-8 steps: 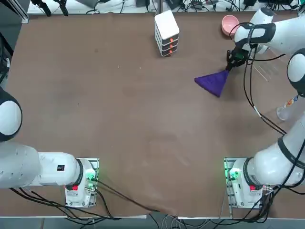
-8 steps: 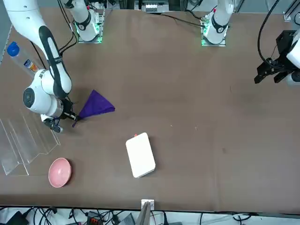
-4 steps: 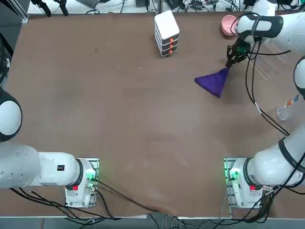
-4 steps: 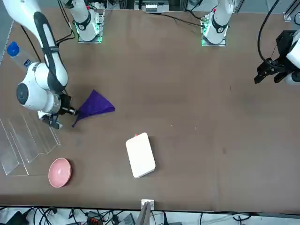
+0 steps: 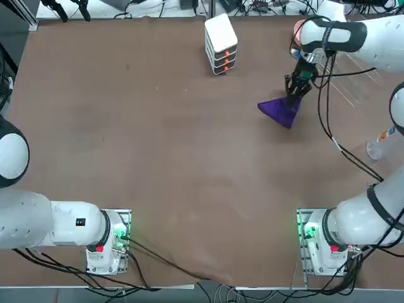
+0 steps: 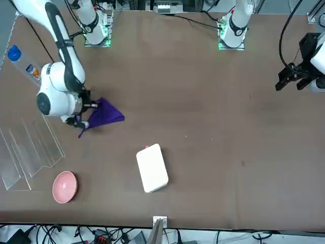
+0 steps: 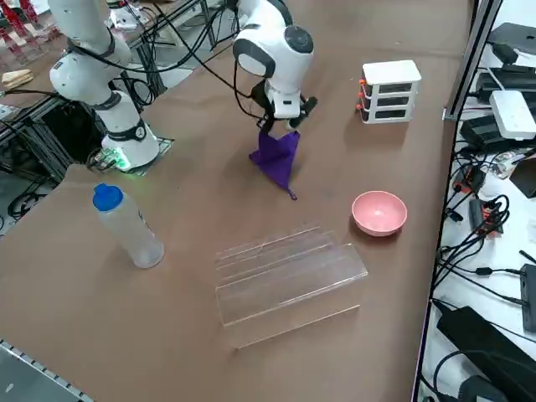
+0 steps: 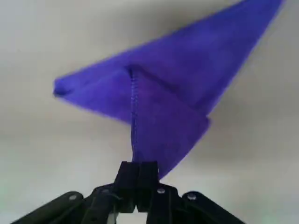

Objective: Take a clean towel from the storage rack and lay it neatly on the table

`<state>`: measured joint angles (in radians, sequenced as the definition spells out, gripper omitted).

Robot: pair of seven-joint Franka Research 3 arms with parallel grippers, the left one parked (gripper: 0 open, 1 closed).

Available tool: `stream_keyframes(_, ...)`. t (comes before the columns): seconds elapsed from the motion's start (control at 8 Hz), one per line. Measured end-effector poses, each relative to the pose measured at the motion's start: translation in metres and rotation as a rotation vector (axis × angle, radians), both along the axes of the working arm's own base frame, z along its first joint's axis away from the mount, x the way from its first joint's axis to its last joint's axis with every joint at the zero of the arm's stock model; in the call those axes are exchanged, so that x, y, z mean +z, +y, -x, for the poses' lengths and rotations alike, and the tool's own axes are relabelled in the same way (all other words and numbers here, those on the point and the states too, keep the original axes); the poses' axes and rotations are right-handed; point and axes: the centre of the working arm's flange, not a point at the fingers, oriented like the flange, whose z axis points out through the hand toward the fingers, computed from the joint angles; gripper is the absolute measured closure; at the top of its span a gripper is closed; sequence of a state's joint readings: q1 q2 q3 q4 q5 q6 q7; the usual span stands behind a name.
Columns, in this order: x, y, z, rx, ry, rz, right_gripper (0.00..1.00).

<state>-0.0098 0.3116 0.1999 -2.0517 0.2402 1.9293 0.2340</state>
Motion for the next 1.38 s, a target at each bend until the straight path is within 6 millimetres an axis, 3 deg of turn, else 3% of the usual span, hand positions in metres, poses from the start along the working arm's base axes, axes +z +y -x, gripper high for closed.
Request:
stream_keyframes(0.5, -0.002, 0.096, 0.073, 0.050, 0.090, 0.003, 0.98)
stream_keyframes(0.88, -0.015, 0.129, 0.094, 0.064, 0.086, 0.006, 0.96)
stream_keyframes(1.12, -0.022, 0.129, 0.092, 0.045, 0.069, 0.005, 0.64)
stream_keyframes(1.38, -0.009, 0.126, 0.078, -0.038, 0.040, 0.027, 0.25)
